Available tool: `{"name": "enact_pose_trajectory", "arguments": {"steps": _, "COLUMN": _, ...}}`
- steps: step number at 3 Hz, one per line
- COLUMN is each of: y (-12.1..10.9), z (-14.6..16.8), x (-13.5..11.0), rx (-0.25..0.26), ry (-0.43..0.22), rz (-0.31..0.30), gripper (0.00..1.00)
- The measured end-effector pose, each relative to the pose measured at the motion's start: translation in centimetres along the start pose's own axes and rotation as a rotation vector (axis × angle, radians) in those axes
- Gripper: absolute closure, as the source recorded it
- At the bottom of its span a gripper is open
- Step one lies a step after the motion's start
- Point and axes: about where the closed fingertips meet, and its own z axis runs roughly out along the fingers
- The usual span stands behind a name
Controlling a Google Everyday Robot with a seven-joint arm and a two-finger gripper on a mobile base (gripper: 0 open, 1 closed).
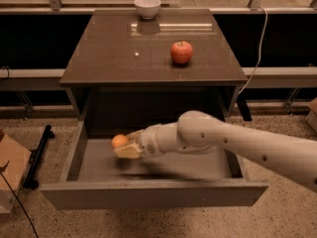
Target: Pick orange from top drawer and place on counter
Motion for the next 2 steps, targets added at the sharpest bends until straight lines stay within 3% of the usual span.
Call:
{"name": "enact_pose_trajectory", "arguments": {"steps": 1, "y": -0.5, "z": -3.7, "x": -2.7, "rx": -0.009, "ry": -0.023, "rz": -0.023, "gripper": 1.00}}
{"name": "enact_pose_trajectory", "arguments": {"steps": 2, "y": -2.0, "z": -11.4, "x": -5.3, "rx": 0.020, "ry": 0.026, "rz": -0.070, "gripper": 1.00}}
